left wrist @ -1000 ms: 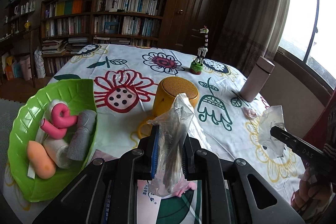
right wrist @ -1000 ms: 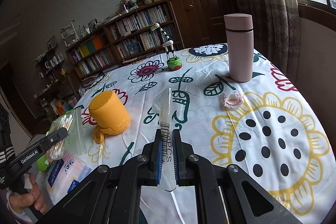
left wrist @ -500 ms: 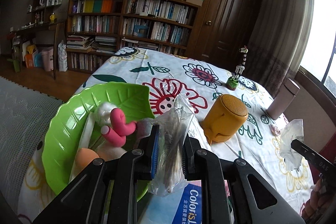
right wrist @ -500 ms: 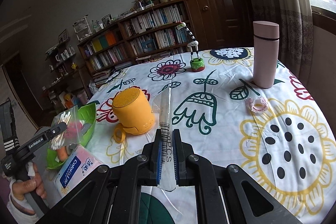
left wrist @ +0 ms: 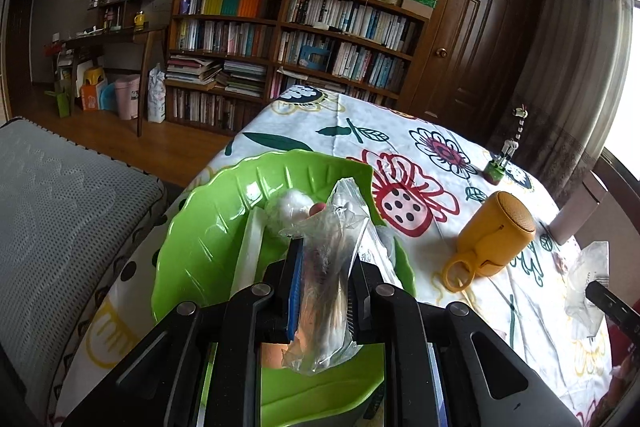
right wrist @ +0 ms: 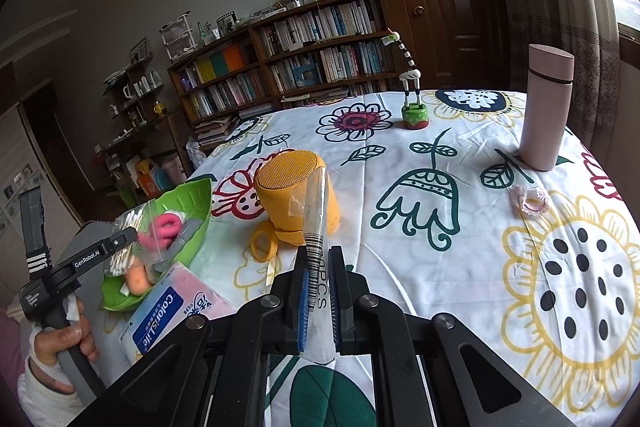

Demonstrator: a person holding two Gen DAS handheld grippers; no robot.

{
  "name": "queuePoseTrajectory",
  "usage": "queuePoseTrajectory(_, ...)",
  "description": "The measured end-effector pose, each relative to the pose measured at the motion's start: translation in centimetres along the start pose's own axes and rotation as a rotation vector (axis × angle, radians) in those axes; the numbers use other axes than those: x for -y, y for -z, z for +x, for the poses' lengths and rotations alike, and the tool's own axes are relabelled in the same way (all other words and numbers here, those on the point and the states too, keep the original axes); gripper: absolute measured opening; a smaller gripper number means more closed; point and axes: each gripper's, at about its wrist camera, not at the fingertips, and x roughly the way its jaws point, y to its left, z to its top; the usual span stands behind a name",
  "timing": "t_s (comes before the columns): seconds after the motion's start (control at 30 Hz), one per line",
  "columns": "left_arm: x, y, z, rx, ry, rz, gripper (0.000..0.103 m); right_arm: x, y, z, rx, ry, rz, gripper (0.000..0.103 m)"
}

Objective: Organize soft objects
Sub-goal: 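Carry the cotton-swab bag and printed bag over the green plate with both tools, then lower the cotton-swab bag into the green plate and open the left tool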

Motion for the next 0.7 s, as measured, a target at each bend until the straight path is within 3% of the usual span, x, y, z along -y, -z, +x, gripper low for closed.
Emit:
queuePoseTrajectory(0.2, -1.9, 0.0, 0.5, -0.009, -0.031, -0.030, 0.031, -1.7, -0.1, 0.7, -0.013, -0.027, -0.033, 0.009)
queuePoseTrajectory(0.43, -2.9, 0.2, 0.8, 0.012, -0.104, -0.028, 0.059, -3.7, -0.4, 1.7, -0.029, -0.057, -0.071, 0.009)
queuePoseTrajectory(0.7, -4.1, -0.1, 0.9, 0.023, -0.142, -0.041, 0.064, -7.1, -1.5, 3.5, -0.049, -0.152, -0.116, 0.009)
